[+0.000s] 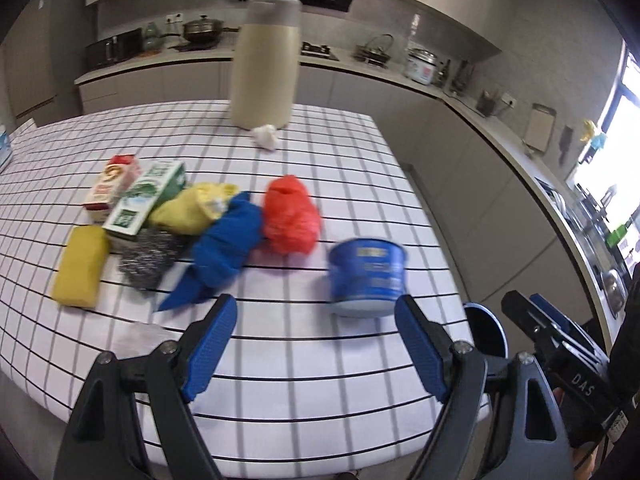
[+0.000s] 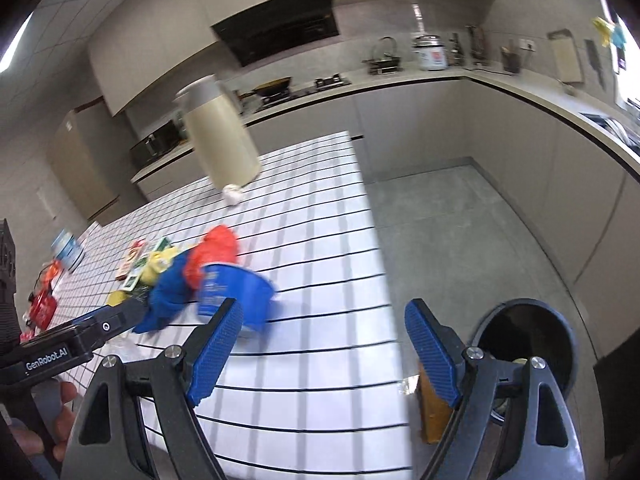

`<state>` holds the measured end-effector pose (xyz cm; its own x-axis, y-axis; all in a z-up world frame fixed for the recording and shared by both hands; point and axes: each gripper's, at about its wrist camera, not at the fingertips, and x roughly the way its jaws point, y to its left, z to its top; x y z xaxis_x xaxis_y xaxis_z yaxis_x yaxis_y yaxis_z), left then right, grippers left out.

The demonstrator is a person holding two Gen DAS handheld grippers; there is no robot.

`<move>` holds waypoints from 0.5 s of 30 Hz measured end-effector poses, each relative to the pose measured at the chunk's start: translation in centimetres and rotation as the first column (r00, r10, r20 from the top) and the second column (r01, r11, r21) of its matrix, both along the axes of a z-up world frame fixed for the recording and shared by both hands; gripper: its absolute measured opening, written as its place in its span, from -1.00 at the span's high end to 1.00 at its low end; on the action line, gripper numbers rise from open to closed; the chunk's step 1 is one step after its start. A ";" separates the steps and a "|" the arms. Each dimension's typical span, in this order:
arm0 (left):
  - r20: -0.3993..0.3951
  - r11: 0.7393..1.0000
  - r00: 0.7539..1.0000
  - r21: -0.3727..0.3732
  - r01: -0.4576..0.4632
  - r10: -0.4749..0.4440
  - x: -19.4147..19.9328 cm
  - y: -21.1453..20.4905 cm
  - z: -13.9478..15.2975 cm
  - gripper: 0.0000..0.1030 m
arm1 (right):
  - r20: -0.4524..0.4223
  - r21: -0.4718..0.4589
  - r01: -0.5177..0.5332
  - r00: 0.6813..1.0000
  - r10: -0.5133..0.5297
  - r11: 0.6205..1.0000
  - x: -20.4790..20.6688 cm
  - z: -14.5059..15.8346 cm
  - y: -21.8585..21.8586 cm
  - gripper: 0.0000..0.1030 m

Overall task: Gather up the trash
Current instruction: 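Move both tools back over the island toward the remaining items, then grasp the blue noodle bowl with the right tool while the left tool grasps the yellow sponge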

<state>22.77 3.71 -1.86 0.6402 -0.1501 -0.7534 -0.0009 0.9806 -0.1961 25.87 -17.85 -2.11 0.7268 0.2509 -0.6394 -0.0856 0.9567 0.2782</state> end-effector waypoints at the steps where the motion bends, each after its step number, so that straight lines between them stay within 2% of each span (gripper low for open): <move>1: 0.003 1.000 1.000 0.002 -0.011 0.011 0.0 0.9 -0.1 -0.60 | 0.000 -0.004 -0.009 1.000 0.009 1.000 0.2 0.0 0.8 -0.65; 9: 0.010 0.996 0.996 0.018 -0.085 0.085 0.5 7.0 -0.6 -0.60 | -0.013 -0.015 -0.054 0.998 0.054 0.998 1.9 -0.6 6.5 -0.66; 15: 0.015 0.994 0.996 0.049 -0.093 0.092 1.1 9.9 -0.8 -0.60 | -0.037 -0.015 -0.045 0.998 0.045 0.999 2.7 -1.4 8.9 -0.69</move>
<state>23.83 13.59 -2.65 0.6596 -0.0528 -0.7498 -0.0897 0.9849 -0.1483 28.59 -9.00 -3.50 0.6910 0.2723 -0.6696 -0.1187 0.9565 0.2665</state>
